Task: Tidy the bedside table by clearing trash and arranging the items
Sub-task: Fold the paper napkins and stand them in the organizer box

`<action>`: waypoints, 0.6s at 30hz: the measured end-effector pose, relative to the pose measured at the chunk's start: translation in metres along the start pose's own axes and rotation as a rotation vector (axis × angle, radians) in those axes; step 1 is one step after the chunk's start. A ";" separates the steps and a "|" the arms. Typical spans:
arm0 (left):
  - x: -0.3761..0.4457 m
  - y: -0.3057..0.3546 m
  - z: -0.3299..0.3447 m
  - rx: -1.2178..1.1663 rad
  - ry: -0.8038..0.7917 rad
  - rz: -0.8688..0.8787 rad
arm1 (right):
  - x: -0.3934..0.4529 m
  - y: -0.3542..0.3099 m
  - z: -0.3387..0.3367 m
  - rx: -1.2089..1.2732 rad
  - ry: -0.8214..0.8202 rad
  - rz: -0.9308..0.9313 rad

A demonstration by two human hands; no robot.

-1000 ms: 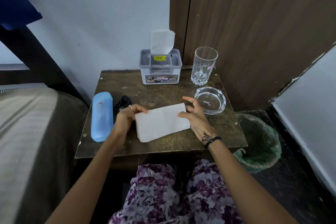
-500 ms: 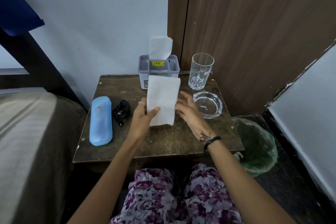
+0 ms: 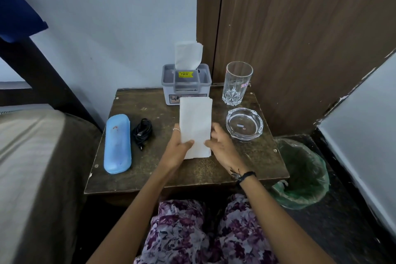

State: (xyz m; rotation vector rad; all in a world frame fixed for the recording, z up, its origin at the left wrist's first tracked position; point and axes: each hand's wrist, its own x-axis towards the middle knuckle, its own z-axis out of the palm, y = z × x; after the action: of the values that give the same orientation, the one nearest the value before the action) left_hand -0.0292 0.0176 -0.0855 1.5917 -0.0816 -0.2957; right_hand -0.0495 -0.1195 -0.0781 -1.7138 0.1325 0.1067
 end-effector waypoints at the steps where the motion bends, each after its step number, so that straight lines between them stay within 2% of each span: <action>1: 0.002 0.003 -0.003 0.056 -0.050 -0.016 | 0.001 0.000 -0.002 -0.011 0.007 -0.021; 4: 0.010 0.017 -0.011 0.225 -0.078 0.001 | 0.010 -0.008 -0.007 0.005 0.021 -0.084; 9: 0.035 0.055 -0.024 0.218 0.109 0.190 | 0.041 -0.038 -0.011 -0.051 -0.052 -0.099; 15: 0.074 0.099 -0.030 0.513 0.266 0.469 | 0.093 -0.085 -0.017 -0.116 0.068 -0.269; 18: 0.098 0.111 -0.035 0.614 0.265 0.482 | 0.119 -0.096 -0.019 -0.164 0.142 -0.290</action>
State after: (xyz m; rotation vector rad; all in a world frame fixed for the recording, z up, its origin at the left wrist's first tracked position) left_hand 0.0876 0.0230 0.0114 2.1364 -0.3724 0.3524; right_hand 0.0823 -0.1279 0.0012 -1.8856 -0.0215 -0.2250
